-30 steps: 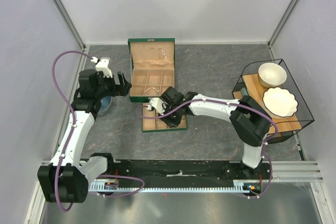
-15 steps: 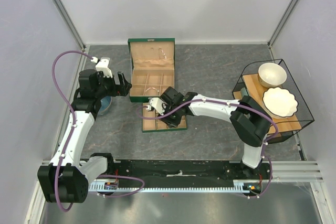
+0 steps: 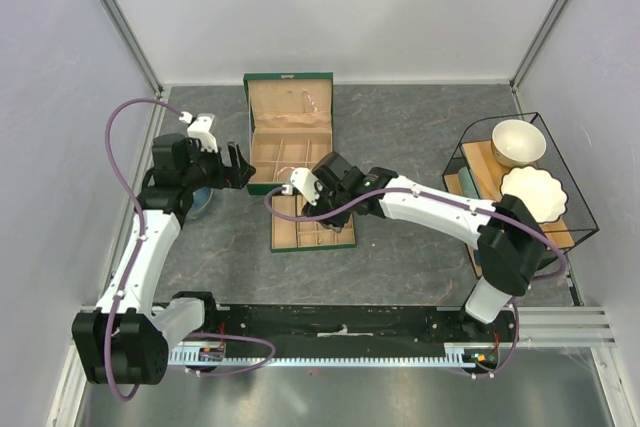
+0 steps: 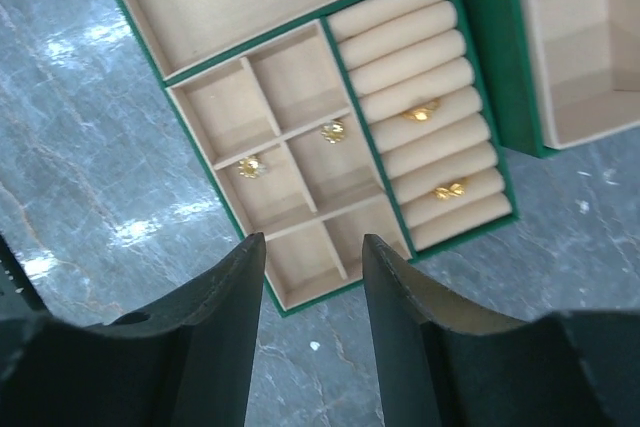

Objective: Organize the mixed jewelry

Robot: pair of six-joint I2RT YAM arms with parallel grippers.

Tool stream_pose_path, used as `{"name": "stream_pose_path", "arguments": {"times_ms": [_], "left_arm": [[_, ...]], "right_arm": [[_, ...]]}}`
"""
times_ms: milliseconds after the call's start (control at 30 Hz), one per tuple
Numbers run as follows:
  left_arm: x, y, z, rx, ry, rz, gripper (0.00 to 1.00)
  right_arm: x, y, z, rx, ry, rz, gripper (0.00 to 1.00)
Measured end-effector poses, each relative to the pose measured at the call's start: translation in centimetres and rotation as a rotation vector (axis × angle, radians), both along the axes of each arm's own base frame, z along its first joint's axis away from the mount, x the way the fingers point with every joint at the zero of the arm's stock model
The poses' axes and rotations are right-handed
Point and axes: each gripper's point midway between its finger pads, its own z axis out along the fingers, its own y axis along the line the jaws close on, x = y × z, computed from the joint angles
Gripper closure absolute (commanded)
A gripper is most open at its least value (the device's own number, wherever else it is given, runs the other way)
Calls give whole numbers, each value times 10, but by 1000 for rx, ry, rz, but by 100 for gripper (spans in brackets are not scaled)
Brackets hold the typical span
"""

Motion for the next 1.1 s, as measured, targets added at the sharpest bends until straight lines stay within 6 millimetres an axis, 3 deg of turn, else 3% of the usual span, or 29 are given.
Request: {"name": "stream_pose_path", "arguments": {"times_ms": [233, 467, 567, 700, 833, 1100], "left_arm": [[-26, -9, -42, 8, 163, -43, 9], [-53, -57, -70, 104, 256, -187, 9], [-53, -59, -96, 157, 354, -175, 9], [-48, -49, -136, 224, 517, -111, 11], [-49, -44, -164, 259, 638, -84, 13], [-51, -43, -180, 287, 698, -62, 25]], "right_arm": [[31, -25, 9, -34, -78, -110, 46], [75, -71, 11, -47, -89, -268, 44], [88, -88, 13, -47, -94, -321, 44], [89, -91, 17, -39, -99, -329, 44], [85, -89, 17, -35, -95, -321, 44], [79, -90, 10, -40, -68, -308, 44]]}}
